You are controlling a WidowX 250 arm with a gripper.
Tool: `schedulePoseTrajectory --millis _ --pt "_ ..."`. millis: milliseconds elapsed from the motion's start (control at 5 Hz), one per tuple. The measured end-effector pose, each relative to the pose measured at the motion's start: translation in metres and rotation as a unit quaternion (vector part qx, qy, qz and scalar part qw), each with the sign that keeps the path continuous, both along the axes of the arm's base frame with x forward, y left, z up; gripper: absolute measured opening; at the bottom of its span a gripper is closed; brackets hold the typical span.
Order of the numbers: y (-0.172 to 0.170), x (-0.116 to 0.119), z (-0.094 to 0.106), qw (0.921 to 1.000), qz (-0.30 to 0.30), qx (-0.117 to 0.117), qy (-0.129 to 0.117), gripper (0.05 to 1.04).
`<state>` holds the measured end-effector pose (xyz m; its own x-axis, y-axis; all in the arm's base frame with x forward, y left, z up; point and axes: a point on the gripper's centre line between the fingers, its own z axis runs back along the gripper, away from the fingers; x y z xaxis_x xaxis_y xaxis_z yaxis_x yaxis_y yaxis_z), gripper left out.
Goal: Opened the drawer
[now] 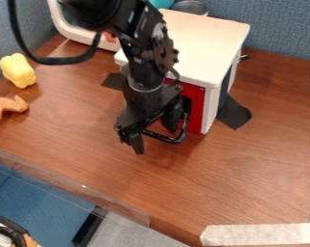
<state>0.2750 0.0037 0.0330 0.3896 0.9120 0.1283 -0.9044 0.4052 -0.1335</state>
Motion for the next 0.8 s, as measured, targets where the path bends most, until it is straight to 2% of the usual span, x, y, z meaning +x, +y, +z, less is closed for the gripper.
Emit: schedulePoseTrajectory --millis 400,600,800 --pt "-0.007 -0.007 0.0 1.0 -0.001 0.0 0.0 0.368" --pt "-0.012 -0.023 0.0 0.9998 0.012 -0.014 0.006 0.274" --pt "-0.017 -0.04 -0.001 0.9988 0.03 -0.037 0.012 0.245"
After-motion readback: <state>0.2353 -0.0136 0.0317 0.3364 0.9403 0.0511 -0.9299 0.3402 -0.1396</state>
